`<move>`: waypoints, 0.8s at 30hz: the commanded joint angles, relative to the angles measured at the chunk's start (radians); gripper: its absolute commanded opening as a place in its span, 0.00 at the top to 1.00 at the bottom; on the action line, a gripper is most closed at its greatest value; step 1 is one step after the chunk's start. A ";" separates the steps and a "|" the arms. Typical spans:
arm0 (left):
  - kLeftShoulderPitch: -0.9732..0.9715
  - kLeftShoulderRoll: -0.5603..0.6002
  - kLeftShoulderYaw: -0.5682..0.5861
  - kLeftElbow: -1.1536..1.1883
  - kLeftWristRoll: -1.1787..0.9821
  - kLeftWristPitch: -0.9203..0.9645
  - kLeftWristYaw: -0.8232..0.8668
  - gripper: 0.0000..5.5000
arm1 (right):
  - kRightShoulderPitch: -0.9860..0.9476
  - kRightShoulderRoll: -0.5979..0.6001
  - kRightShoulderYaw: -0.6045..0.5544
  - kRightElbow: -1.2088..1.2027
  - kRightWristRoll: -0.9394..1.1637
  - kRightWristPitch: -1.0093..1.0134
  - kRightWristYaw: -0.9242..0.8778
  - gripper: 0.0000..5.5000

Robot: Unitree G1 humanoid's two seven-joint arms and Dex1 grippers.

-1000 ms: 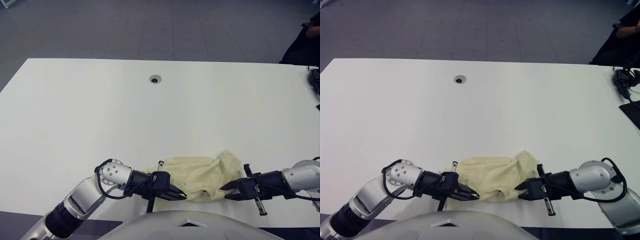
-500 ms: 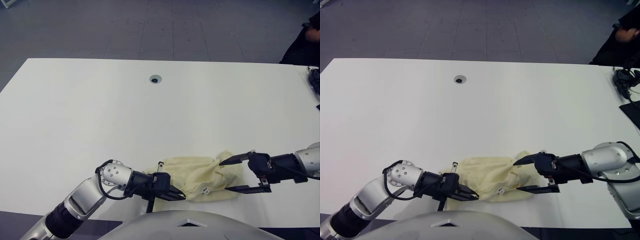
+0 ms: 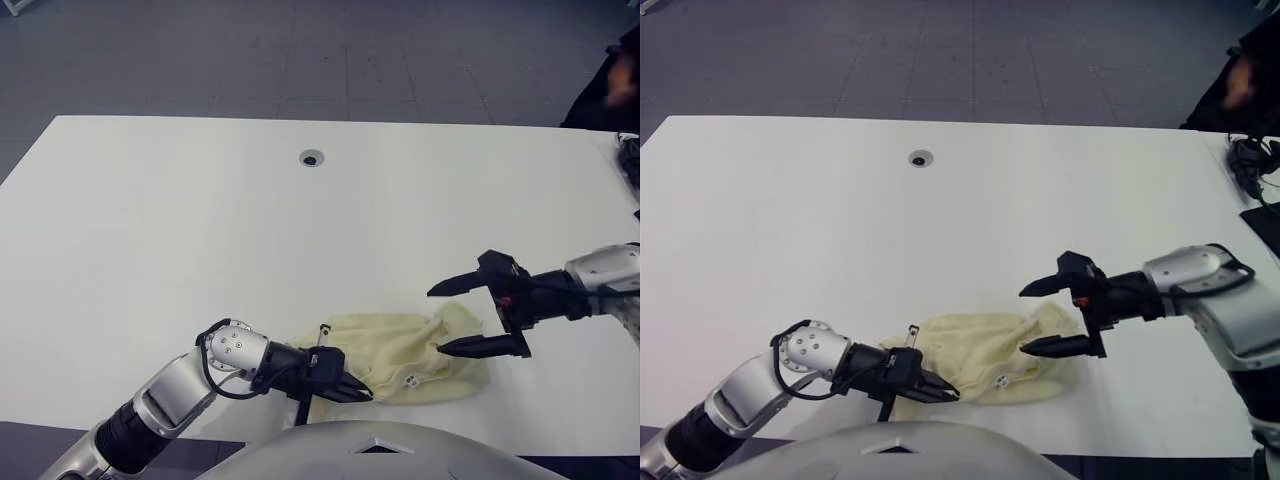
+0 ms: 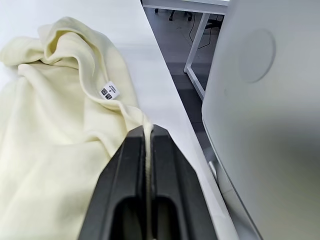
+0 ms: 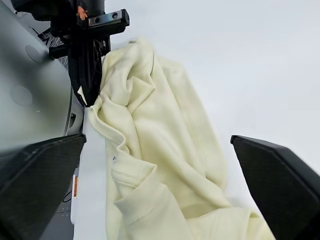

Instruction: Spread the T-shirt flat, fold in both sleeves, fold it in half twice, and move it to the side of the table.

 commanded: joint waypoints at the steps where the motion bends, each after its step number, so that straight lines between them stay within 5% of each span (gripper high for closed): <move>1: -0.005 -0.006 -0.022 0.002 0.012 -0.001 -0.007 1.00 | -0.113 0.012 0.114 0.052 -0.047 0.047 0.051 0.02; 8: -0.009 -0.005 -0.029 -0.013 0.011 0.008 -0.006 1.00 | -0.151 -0.011 0.226 0.048 -0.097 0.063 0.126 0.02; 24: 0.008 -0.011 -0.039 -0.041 0.010 0.030 0.024 1.00 | -0.118 -0.048 0.277 0.083 -0.147 0.034 0.201 0.54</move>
